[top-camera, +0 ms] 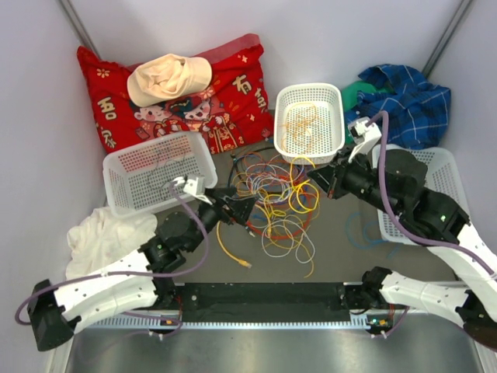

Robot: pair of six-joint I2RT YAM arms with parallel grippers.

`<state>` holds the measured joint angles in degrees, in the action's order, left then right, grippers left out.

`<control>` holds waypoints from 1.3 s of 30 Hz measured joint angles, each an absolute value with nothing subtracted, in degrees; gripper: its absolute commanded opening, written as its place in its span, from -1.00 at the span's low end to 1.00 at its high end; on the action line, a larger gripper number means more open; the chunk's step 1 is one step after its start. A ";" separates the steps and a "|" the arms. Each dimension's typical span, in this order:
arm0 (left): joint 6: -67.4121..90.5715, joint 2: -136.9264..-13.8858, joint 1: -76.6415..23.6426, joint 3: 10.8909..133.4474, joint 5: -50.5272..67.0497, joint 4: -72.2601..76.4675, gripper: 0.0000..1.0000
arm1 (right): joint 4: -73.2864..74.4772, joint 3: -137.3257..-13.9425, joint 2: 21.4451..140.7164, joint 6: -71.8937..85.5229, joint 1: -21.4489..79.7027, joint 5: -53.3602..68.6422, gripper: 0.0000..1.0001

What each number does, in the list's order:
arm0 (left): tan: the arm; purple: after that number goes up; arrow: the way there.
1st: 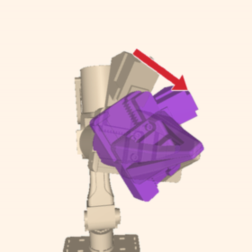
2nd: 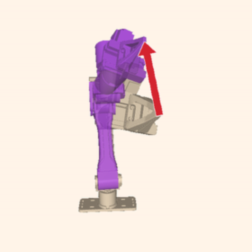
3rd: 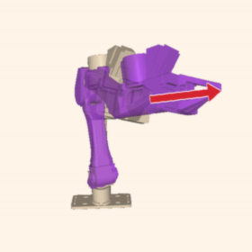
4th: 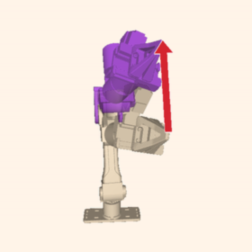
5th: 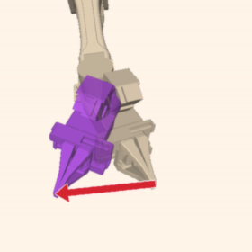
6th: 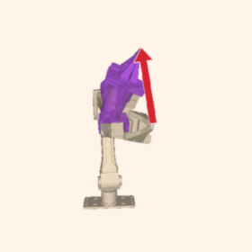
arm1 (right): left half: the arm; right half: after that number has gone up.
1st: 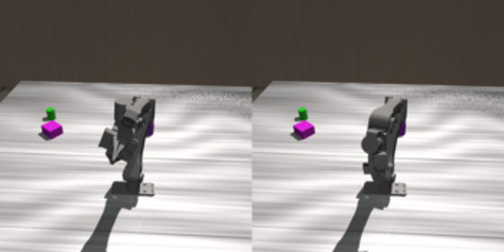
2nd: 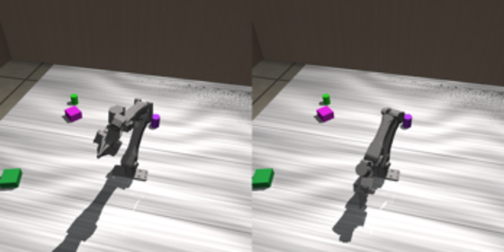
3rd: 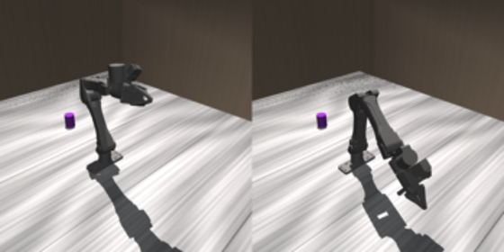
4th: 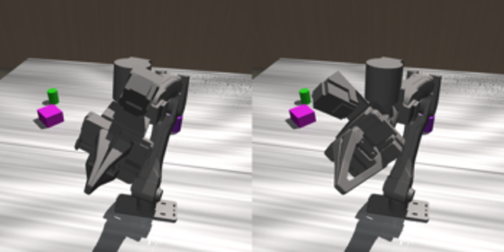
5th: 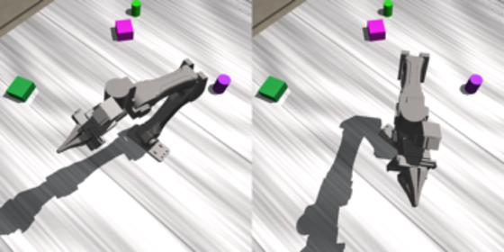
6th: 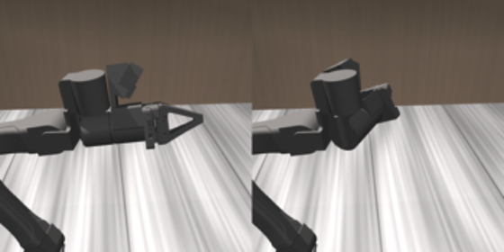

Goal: Untangle the cables

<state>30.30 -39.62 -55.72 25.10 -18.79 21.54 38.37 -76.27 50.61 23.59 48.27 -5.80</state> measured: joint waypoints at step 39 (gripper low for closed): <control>28.82 -68.90 -55.72 32.29 -3.07 44.34 0.98 | 49.32 -114.93 60.51 21.34 48.38 -2.44 -1.00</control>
<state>28.82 -68.90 -55.72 32.29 -3.07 44.34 49.32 -114.93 60.51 21.34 48.38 -2.44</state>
